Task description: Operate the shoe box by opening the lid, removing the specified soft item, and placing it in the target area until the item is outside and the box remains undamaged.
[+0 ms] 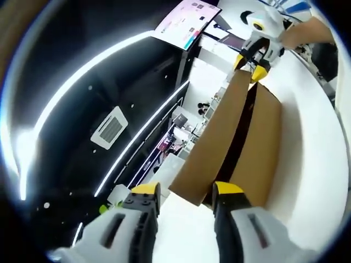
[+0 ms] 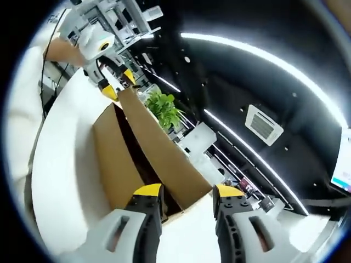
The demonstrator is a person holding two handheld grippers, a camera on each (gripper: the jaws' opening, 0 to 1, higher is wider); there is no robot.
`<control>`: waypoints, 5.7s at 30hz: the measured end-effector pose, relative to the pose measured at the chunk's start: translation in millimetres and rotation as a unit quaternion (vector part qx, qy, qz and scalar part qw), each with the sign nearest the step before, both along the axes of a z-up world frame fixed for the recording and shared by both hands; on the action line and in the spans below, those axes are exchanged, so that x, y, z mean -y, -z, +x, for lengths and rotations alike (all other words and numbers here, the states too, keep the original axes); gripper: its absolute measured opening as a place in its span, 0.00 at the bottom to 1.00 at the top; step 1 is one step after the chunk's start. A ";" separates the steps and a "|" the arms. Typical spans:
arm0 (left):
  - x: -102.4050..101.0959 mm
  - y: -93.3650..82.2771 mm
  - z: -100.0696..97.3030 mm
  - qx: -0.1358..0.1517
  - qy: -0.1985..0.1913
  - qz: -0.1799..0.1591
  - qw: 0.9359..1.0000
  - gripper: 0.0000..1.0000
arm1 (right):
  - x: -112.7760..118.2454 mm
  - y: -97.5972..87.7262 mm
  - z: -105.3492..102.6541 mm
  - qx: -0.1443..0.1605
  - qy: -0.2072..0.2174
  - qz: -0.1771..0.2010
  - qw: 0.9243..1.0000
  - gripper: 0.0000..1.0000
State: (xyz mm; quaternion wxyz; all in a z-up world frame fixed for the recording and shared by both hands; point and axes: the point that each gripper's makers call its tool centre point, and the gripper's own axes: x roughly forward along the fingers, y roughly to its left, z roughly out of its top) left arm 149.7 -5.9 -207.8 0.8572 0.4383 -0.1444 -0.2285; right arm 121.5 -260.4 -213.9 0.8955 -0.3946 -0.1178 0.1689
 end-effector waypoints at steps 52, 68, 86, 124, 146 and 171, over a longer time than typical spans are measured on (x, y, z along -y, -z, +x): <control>6.3 -6.1 0.2 -0.118 0.068 -0.248 0.959 0.36 | 12.5 -6.9 7.3 -0.034 0.037 0.256 0.965 0.30; 13.9 1.2 -5.8 -0.122 0.087 -0.220 0.964 0.49 | -1.1 -9.1 18.9 -0.014 0.056 0.239 0.969 0.36; 21.1 -2.6 -10.2 -0.141 0.120 -0.240 0.953 0.63 | -8.9 -17.1 27.0 0.017 0.075 0.275 0.958 0.50; 20.6 -15.3 -16.9 -0.152 0.158 -0.243 0.945 0.67 | 13.0 -37.8 37.0 0.039 0.105 0.230 0.967 0.21; 20.0 -9.1 -14.3 -0.161 0.152 -0.219 0.950 0.67 | 30.1 -37.8 39.3 0.015 0.095 0.299 0.949 0.03; 10.6 0.9 -20.6 -0.238 0.157 -0.197 0.938 0.50 | 26.3 -42.0 41.7 -0.022 0.104 0.254 0.961 0.03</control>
